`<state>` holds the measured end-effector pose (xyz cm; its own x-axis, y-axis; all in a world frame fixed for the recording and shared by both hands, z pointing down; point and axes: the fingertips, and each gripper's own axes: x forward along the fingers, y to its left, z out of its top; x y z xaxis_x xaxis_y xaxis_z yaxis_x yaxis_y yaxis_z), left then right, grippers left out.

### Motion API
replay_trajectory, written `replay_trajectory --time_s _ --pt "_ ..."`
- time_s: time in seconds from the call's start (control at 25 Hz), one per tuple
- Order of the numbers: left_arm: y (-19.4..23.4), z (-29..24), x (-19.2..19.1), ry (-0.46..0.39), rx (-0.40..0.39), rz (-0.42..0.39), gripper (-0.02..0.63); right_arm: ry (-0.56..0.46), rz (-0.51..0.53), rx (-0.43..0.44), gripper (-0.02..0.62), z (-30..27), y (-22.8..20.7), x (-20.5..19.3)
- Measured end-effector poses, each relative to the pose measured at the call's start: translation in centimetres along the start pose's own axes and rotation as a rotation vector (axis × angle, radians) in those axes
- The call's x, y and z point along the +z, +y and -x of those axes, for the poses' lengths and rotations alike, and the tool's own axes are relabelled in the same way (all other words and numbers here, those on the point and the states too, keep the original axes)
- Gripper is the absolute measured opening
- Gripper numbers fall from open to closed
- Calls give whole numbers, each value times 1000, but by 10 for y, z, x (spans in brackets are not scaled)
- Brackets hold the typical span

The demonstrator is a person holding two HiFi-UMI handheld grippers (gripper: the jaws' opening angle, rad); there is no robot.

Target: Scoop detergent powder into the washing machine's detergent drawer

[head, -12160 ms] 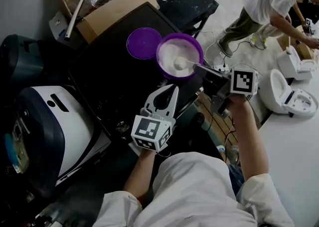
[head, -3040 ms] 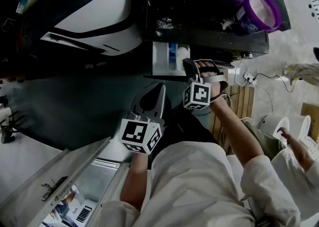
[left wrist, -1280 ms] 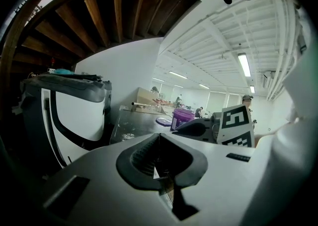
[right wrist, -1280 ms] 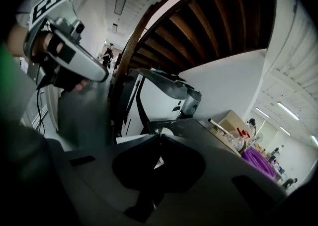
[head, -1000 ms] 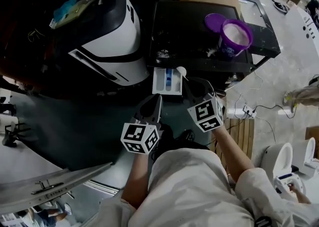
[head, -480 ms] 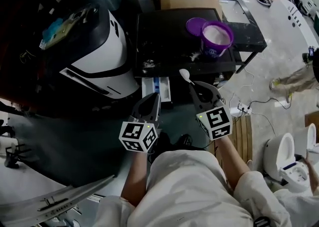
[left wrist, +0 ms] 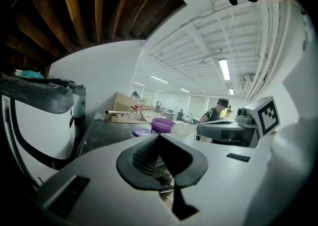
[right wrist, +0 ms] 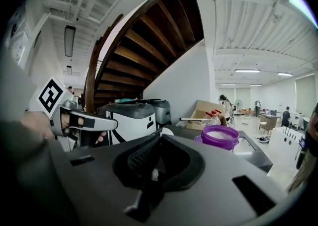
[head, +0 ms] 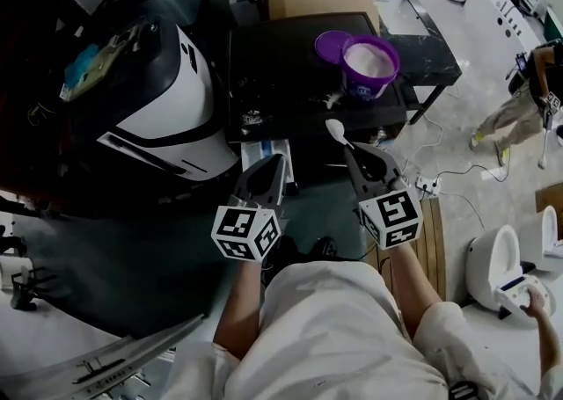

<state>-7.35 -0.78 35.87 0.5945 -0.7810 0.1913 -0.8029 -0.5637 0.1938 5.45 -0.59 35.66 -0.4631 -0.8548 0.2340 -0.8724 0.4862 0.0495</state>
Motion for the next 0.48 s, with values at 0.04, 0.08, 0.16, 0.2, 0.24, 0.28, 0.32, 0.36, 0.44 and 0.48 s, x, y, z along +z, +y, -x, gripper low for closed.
replay_trajectory --time_s 0.04,0.08,0.16,0.2,0.24,0.28,0.32,0.36,0.44,0.48 --pt "0 -2 1 -1 -2 0 19 0 -3 -3 7 0 -2 0" --pt "-1 -4 1 -1 -3 -1 19 -1 -6 -6 6 1 -4 0" --pt "-1 -8 3 0 -7 -2 20 -3 -9 -10 7 0 -8 0" --pt "-1 -10 3 1 -8 -3 20 -4 -10 -12 7 0 -10 1" --pt "-1 -11 3 1 -10 -4 20 -5 -11 -13 8 0 -11 1" --pt "-1 -13 4 2 -11 -4 20 -5 -13 -14 6 0 -12 1" --pt "-1 -14 4 3 -12 -5 19 -6 -14 -14 6 -1 -13 2" --pt "-1 -16 4 4 -12 -5 18 -6 -15 -13 8 -1 -14 2" --pt "0 -18 4 6 -12 -5 20 -5 -17 -12 8 -2 -15 2" --pt "0 -19 5 7 -13 -4 20 -4 -17 -11 7 -2 -16 2"
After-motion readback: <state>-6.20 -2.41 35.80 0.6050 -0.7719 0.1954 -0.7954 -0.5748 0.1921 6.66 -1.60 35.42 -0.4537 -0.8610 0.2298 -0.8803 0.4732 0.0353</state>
